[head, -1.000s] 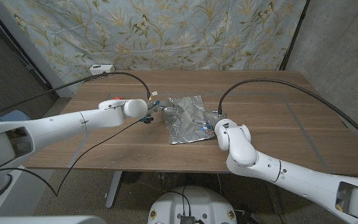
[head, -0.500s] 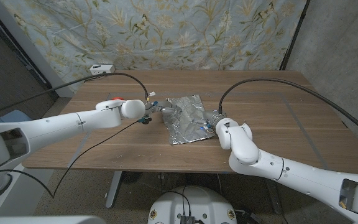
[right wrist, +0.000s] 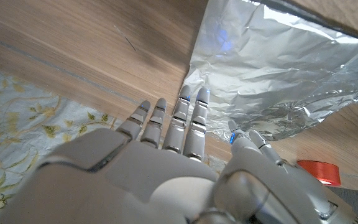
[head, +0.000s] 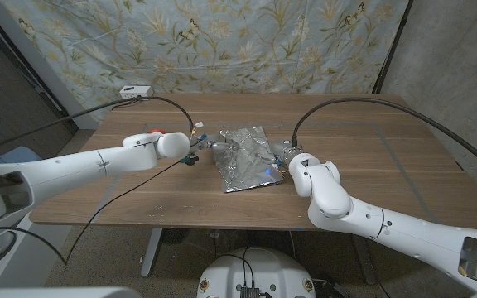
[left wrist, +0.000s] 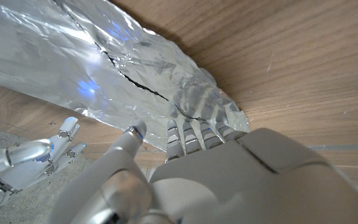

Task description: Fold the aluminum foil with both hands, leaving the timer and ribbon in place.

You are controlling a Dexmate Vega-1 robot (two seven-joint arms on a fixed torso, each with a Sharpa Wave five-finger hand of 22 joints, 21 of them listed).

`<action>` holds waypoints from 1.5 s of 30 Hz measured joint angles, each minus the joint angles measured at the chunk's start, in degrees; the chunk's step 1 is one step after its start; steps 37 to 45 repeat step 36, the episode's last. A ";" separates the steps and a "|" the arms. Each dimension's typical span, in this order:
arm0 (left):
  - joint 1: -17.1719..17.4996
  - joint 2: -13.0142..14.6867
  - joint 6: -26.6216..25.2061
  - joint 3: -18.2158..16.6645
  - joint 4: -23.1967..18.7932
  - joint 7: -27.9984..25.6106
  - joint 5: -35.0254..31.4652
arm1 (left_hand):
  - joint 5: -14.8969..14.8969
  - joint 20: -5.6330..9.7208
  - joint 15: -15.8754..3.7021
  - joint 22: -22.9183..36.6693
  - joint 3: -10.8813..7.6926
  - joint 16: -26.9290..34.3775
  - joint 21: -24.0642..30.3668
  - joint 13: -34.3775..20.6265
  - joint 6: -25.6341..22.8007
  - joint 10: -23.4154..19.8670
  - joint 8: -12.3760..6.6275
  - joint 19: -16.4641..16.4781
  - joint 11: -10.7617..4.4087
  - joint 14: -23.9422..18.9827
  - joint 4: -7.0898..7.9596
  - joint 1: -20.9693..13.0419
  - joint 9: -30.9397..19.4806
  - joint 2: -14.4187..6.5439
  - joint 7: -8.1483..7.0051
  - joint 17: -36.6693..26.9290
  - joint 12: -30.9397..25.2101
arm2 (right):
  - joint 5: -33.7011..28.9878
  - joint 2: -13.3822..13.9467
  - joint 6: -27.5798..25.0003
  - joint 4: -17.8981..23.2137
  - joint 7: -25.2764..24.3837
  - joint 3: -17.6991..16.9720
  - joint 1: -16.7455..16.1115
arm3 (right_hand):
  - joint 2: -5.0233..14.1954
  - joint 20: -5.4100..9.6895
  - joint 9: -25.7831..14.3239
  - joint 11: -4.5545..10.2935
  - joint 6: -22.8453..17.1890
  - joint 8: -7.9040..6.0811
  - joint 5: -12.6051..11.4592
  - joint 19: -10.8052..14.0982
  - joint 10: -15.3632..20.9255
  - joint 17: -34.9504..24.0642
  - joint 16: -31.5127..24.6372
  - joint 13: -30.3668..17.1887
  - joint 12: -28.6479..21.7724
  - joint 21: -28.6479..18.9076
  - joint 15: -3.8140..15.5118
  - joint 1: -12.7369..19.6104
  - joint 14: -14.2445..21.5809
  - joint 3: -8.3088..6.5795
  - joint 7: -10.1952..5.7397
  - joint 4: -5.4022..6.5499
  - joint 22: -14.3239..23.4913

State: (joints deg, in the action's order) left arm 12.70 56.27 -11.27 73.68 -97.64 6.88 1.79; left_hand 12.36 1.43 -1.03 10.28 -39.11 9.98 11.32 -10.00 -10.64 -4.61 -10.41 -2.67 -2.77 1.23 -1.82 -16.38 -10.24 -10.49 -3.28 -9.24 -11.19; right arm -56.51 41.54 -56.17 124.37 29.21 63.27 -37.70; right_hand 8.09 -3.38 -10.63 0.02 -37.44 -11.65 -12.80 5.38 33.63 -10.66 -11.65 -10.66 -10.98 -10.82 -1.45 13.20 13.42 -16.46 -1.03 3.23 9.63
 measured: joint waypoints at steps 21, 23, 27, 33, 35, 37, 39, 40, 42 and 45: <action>-0.36 -0.77 4.30 -0.35 3.93 -0.13 0.44 | 0.00 0.00 0.00 0.00 0.00 0.00 0.00 0.00 0.00 0.00 0.00 0.00 0.00 0.00 0.00 0.00 0.00 0.00 0.00 0.00 0.00 | -0.82 -0.11 -0.52 0.92 -1.46 -1.64 -0.38 | 0.00 0.62 0.00 0.20 0.00 0.23 0.00 0.63 -0.20 -0.01 0.00 0.00 0.00 -0.22 0.19 0.00 0.21 -0.79 0.00 -0.30 0.00; -0.50 -1.00 5.16 -0.39 4.52 0.08 0.43 | 0.00 0.00 0.00 0.00 0.00 0.00 0.00 0.00 0.00 0.00 0.00 0.00 0.00 0.00 0.00 0.00 0.00 0.00 0.00 0.00 0.00 | -0.92 -0.67 -0.84 0.47 -1.56 -1.64 -0.07 | 0.00 0.62 0.00 0.21 0.00 0.23 0.00 0.63 -0.20 -0.01 0.00 0.00 0.00 -0.22 0.19 0.00 0.21 -0.79 0.00 -0.30 0.00; -0.80 -1.56 6.02 -0.48 5.76 0.23 0.41 | 0.00 0.00 0.00 0.00 0.00 0.00 0.00 0.00 0.00 0.00 0.00 0.00 0.00 0.00 0.00 0.00 0.00 0.00 0.00 0.00 0.00 | -1.12 -1.31 -1.57 -0.02 -1.82 -1.59 0.24 | 0.00 0.62 0.00 0.21 0.01 0.23 0.00 0.63 -0.20 -0.01 0.00 0.00 0.00 -0.22 0.19 0.00 0.21 -0.79 -0.01 -0.30 0.00; -1.21 -2.56 8.35 -0.63 7.88 0.67 0.39 | 0.00 0.00 0.00 -0.01 0.00 0.00 0.00 0.00 0.00 0.00 0.00 0.00 0.00 0.00 0.00 0.00 0.00 0.00 0.00 0.00 0.00 | -1.09 -3.46 -3.18 -1.92 -2.59 -1.38 1.04 | -0.30 0.62 0.00 0.42 0.20 0.23 0.00 0.63 -0.41 -0.01 0.00 0.00 0.00 -0.22 0.19 -0.30 0.21 -0.79 -0.20 -0.30 0.00; -1.33 -2.91 8.78 -0.67 8.58 0.81 0.36 | 0.00 0.00 0.00 -0.01 0.00 0.00 0.00 0.00 0.00 0.00 0.00 0.00 0.00 0.00 0.00 0.00 0.00 0.00 0.00 0.00 0.00 | -0.83 -4.09 -3.83 -2.54 -2.93 -1.44 1.22 | -0.30 0.62 0.00 0.19 0.20 0.23 0.00 0.63 -0.63 -0.01 0.00 0.00 0.00 -0.22 0.19 -0.30 0.21 -0.79 -0.20 -0.30 0.00; -1.51 -3.43 9.20 -0.73 9.51 0.96 0.34 | 0.00 0.00 0.00 -0.01 0.00 0.00 0.00 0.00 0.00 0.00 0.00 0.00 0.00 0.00 0.00 0.00 0.00 0.00 0.00 0.00 0.00 | -0.05 -4.84 -4.70 -3.26 -3.52 -1.66 1.49 | -0.30 0.62 0.00 0.10 0.20 0.23 0.00 0.63 -0.73 -0.01 0.00 0.00 0.00 -0.22 0.19 -0.30 0.21 -0.78 -0.20 -0.30 0.00; -1.51 -3.43 9.20 -0.73 9.51 0.96 0.34 | 0.00 0.00 0.00 -0.01 0.00 0.00 0.00 0.00 0.00 0.00 0.00 0.00 0.00 0.00 0.00 0.00 0.00 0.00 0.00 0.00 0.00 | -0.05 -4.84 -4.70 -3.26 -3.52 -1.66 1.49 | -0.30 0.62 0.00 0.10 0.20 0.23 0.00 0.63 -0.73 -0.01 0.00 0.00 0.00 -0.22 0.19 -0.30 0.21 -0.78 -0.20 -0.30 0.00; -1.51 -3.43 9.20 -0.73 9.51 0.96 0.34 | 0.00 0.00 0.00 -0.01 0.00 0.00 0.00 0.00 0.00 0.00 0.00 0.00 0.00 0.00 0.00 0.00 0.00 0.00 0.00 0.00 0.00 | -0.05 -4.84 -4.70 -3.26 -3.52 -1.66 1.49 | -0.30 0.62 0.00 0.10 0.20 0.23 0.00 0.63 -0.73 -0.01 0.00 0.00 0.00 -0.22 0.19 -0.30 0.21 -0.78 -0.20 -0.30 0.00; -1.51 -3.43 9.20 -0.73 9.51 0.96 0.34 | 0.00 0.00 0.00 -0.01 0.00 0.00 0.00 0.00 0.00 0.00 0.00 0.00 0.00 0.00 0.00 0.00 0.00 0.00 0.00 0.00 0.00 | -0.05 -4.84 -4.70 -3.26 -3.52 -1.66 1.49 | -0.30 0.62 0.00 0.10 0.20 0.23 0.00 0.63 -0.73 -0.01 0.00 0.00 0.00 -0.22 0.19 -0.30 0.21 -0.78 -0.20 -0.30 0.00; -1.51 -3.43 9.20 -0.73 9.51 0.96 0.34 | 0.00 0.00 0.00 -0.01 0.00 0.00 0.00 0.00 0.00 0.00 0.00 0.00 0.00 0.00 0.00 0.00 0.00 0.00 0.00 0.00 0.00 | -0.05 -4.84 -4.70 -3.26 -3.52 -1.66 1.49 | -0.30 0.62 0.00 0.10 0.20 0.23 0.00 0.63 -0.73 -0.01 0.00 0.00 0.00 -0.22 0.19 -0.30 0.21 -0.78 -0.20 -0.30 0.00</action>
